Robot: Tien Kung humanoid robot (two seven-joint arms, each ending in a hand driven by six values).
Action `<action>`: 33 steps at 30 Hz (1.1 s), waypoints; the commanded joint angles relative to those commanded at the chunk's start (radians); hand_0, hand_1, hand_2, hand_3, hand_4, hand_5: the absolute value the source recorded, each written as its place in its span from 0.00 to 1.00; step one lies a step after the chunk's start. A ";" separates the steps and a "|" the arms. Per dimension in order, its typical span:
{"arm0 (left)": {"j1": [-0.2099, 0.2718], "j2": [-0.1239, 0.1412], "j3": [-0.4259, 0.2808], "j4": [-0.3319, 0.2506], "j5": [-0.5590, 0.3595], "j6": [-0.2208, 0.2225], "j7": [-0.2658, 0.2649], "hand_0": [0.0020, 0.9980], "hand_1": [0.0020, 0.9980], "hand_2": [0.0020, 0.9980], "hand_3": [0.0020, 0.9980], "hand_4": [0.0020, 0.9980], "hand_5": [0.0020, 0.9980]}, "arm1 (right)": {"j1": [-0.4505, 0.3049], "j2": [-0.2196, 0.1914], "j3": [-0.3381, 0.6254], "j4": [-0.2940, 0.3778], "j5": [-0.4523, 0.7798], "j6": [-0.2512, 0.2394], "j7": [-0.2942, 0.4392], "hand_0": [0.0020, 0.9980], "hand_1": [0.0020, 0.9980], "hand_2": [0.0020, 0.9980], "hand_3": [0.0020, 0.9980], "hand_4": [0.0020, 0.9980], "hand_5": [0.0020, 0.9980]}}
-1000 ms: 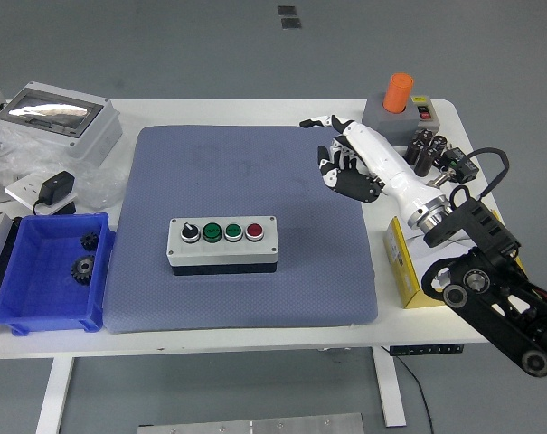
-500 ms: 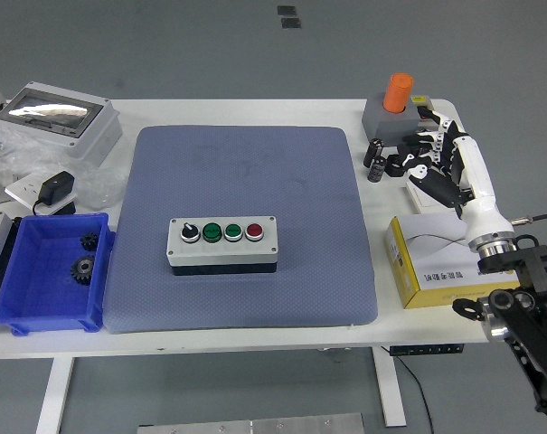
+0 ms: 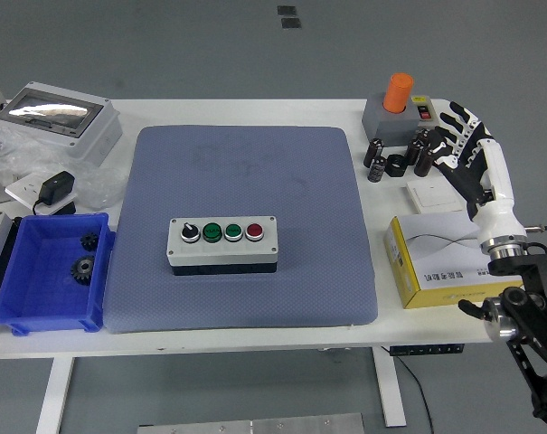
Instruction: Pick up the button,place it on the desk,press the button,press the button
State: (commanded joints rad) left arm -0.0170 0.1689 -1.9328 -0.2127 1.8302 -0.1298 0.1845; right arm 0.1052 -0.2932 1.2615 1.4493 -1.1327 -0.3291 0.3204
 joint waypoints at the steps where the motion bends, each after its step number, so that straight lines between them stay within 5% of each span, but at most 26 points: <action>1: 0.001 0.000 0.000 0.000 -0.001 0.000 0.001 0.68 0.65 0.63 0.76 0.62 0.89 | -0.001 0.000 0.001 0.000 0.004 0.000 0.003 0.76 0.78 0.81 0.86 0.78 0.47; 33: 0.020 -0.018 0.007 0.001 -0.015 0.005 0.011 0.68 0.66 0.64 0.77 0.65 0.86 | -0.051 -0.001 0.099 0.029 0.051 0.046 0.031 0.75 0.76 0.79 0.82 0.76 0.50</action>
State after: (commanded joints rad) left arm 0.0030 0.1506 -1.9255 -0.2116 1.8155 -0.1243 0.1960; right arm 0.0540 -0.2941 1.3603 1.4783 -1.0815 -0.2826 0.3513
